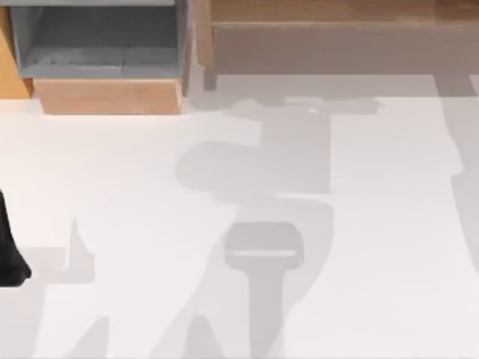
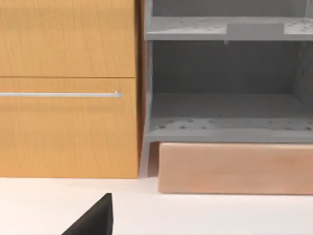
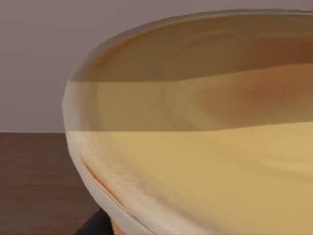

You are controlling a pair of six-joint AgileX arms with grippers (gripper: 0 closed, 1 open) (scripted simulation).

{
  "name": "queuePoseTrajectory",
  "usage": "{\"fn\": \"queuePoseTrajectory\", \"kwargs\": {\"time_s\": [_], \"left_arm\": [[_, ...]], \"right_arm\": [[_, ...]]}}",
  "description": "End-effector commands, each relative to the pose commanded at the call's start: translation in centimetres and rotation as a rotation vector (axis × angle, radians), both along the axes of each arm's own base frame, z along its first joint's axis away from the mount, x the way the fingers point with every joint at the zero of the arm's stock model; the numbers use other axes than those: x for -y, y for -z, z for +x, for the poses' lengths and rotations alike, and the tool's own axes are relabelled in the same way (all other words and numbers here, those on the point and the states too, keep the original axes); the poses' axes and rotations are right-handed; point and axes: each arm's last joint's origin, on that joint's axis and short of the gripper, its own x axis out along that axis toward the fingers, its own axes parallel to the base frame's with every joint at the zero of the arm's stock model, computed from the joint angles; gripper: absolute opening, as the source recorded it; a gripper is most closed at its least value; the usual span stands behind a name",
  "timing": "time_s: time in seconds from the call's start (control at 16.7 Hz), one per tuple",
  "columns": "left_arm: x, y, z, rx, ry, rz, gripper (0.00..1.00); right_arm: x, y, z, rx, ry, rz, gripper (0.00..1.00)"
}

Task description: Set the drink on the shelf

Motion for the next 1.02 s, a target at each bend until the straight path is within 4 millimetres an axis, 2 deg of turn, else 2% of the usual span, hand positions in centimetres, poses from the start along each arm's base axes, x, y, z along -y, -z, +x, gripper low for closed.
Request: {"fn": "queuePoseTrajectory", "kwargs": {"time_s": [0.72,1.02], "left_arm": [[0.0,0.0,0.0,0.0,0.0,0.0,1.0],[0.0,0.0,0.0,0.0,0.0,0.0,1.0]], "right_arm": [[0.0,0.0,0.0,0.0,0.0,0.0,0.98],[0.0,0.0,0.0,0.0,0.0,0.0,1.0]]}}
